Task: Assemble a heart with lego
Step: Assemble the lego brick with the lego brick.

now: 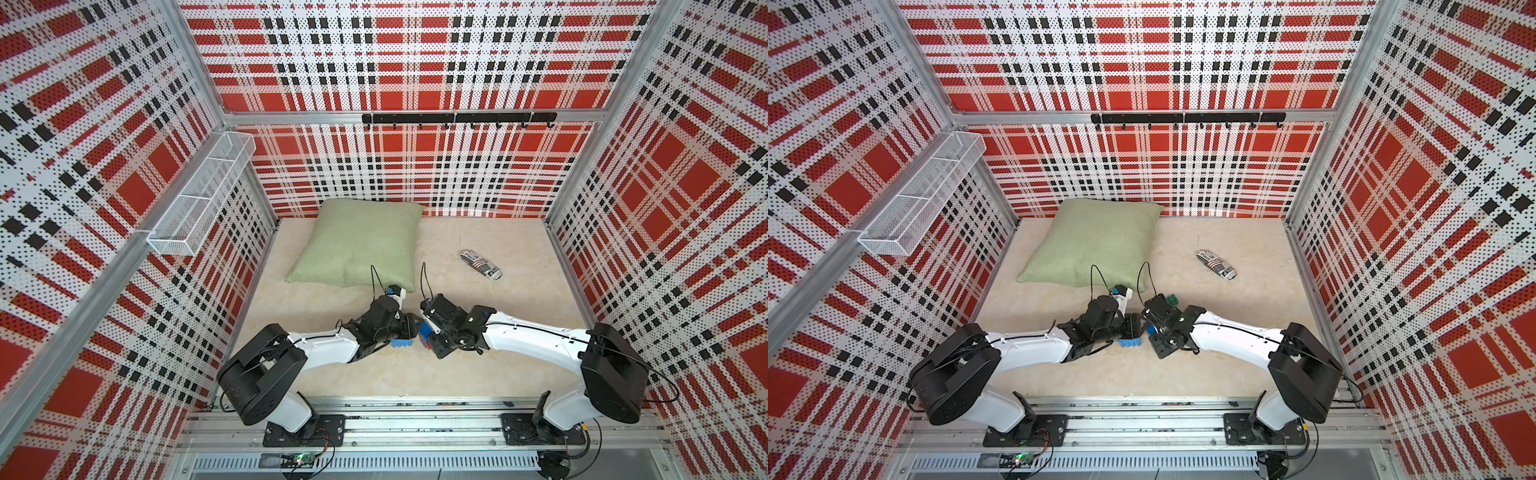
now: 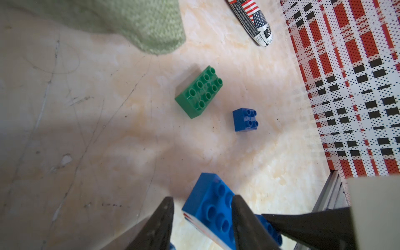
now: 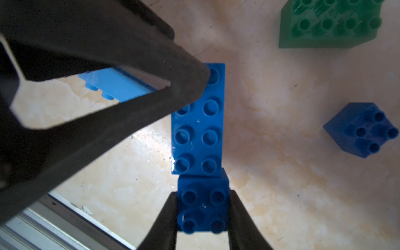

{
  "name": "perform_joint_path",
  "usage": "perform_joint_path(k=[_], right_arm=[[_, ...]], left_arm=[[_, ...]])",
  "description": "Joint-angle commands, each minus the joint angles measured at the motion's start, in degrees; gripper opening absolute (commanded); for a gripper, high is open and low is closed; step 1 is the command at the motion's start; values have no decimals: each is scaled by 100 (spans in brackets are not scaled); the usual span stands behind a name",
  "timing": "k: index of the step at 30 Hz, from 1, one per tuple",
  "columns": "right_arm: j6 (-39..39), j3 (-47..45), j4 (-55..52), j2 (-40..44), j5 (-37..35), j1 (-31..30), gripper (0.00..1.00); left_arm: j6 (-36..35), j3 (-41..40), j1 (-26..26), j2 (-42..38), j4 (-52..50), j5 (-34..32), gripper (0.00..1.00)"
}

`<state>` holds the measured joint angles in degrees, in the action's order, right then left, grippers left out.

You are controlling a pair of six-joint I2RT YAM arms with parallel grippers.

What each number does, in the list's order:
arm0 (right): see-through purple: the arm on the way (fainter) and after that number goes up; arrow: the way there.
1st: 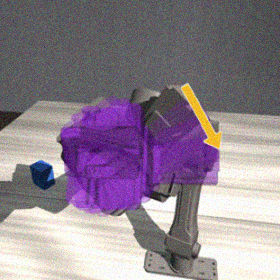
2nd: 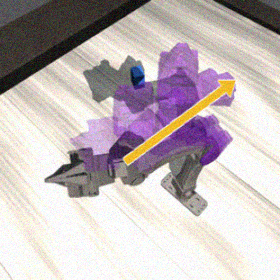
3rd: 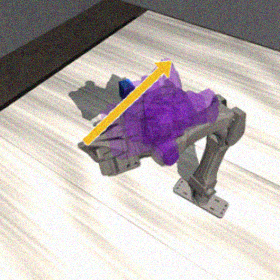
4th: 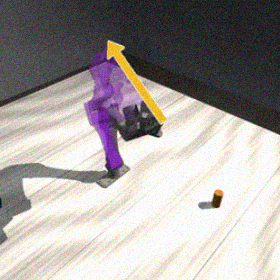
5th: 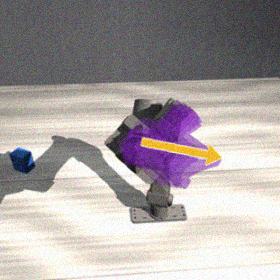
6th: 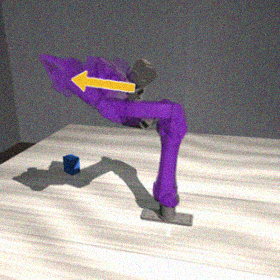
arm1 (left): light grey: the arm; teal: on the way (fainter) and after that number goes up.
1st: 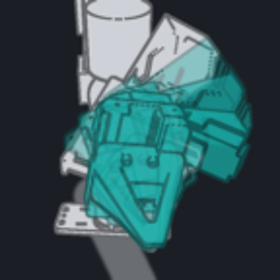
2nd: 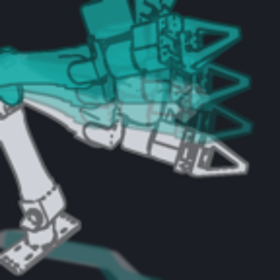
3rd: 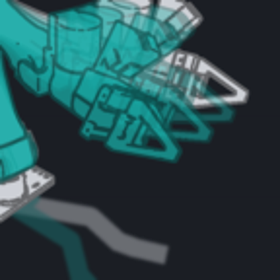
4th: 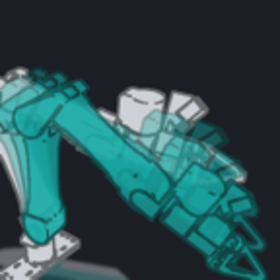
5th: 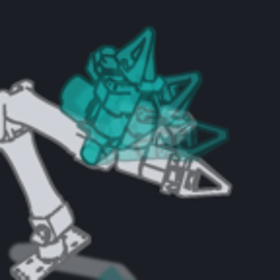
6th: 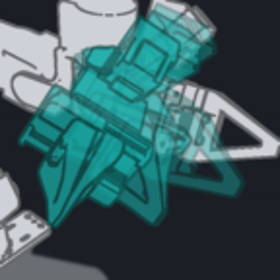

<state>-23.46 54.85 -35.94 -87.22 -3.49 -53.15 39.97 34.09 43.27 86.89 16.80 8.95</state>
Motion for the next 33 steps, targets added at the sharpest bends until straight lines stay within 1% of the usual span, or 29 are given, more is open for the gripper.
perform_joint_path(k=[1,10,17,24,31,33], right_arm=[[-163,109,4,10,-97,-53,25],[-348,85,105,35,-95,-177,25],[-431,133,-3,-39,-289,-239,24],[-620,89,-207,178,-487,-281,24],[-783,160,-265,219,-621,-566,25],[-1017,151,-244,212,-639,-613,25]], left_arm=[[-41,-86,41,-146,42,-95,49],[-35,-165,156,-198,3,-165,49],[0,-244,189,-213,-1,-197,49],[63,-349,217,-286,-7,-262,49],[126,-341,305,-409,-27,-341,49],[137,-333,323,-440,-44,-337,49]])
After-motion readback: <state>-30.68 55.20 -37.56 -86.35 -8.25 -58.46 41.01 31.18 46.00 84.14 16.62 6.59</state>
